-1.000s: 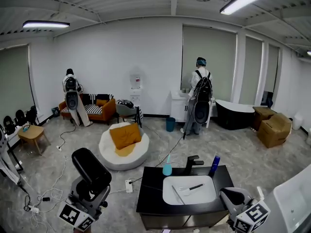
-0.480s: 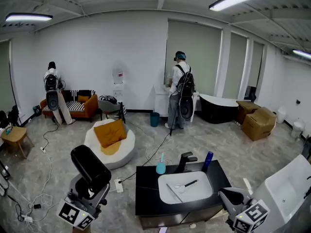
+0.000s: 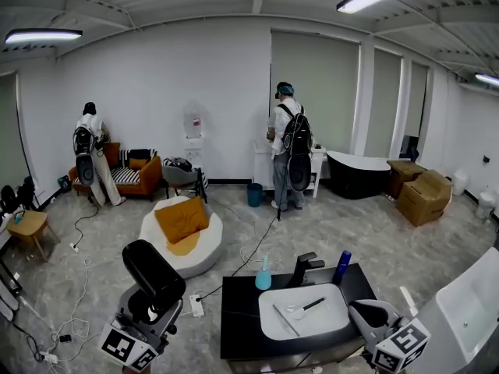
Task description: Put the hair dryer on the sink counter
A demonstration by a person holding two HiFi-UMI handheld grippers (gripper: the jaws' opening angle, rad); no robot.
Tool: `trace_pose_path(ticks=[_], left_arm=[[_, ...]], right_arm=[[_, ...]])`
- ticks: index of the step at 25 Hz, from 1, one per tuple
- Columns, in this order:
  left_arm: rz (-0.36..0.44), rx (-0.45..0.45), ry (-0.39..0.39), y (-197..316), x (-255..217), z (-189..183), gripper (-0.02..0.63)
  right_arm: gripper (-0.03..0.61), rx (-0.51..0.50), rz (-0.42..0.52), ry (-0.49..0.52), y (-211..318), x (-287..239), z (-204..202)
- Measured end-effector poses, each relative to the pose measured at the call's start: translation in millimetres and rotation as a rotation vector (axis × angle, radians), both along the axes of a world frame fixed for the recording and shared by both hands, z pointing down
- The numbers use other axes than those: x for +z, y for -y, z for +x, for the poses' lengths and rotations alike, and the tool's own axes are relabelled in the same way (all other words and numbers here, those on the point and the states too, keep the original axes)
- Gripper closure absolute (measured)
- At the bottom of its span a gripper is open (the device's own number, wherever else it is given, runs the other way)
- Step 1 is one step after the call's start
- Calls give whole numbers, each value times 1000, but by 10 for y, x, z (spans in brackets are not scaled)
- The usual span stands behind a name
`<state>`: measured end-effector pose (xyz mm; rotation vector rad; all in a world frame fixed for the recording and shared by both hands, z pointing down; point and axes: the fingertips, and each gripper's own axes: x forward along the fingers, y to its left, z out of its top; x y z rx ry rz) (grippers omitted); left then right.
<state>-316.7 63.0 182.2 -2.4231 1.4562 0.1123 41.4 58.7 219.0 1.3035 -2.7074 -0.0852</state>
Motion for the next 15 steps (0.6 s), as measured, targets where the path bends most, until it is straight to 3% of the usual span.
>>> trace_pose_path(ticks=[15], left_arm=[[-124,-45,-32,1015,502,103,342]], right_arm=[[568,-18,-69,-2,983,413,164]])
